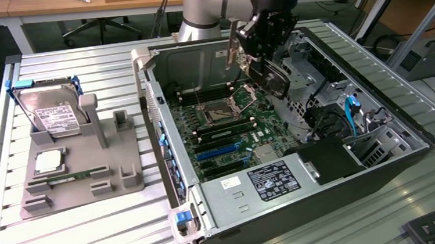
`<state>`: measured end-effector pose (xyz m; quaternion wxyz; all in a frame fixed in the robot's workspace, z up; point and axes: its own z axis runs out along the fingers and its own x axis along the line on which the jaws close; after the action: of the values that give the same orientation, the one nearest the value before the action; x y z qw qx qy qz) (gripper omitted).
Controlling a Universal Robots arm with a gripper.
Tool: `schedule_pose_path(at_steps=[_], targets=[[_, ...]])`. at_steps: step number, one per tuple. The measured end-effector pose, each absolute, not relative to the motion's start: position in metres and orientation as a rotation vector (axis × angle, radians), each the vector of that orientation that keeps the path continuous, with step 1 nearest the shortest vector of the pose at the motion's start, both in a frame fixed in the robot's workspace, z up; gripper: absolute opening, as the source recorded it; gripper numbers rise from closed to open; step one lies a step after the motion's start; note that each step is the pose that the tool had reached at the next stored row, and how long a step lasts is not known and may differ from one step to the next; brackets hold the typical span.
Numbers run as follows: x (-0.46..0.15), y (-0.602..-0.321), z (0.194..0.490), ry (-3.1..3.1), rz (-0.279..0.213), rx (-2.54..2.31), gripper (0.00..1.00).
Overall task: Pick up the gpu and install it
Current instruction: 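Insert the gpu into the slot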
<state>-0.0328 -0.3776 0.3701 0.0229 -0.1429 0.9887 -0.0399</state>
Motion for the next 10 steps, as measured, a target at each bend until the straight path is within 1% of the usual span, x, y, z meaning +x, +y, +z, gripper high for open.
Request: schedule_pose_path(at_steps=[10], targets=[[-0.0328, -0.3776, 0.3700, 3.039, -0.121, -0.560, 0.27]])
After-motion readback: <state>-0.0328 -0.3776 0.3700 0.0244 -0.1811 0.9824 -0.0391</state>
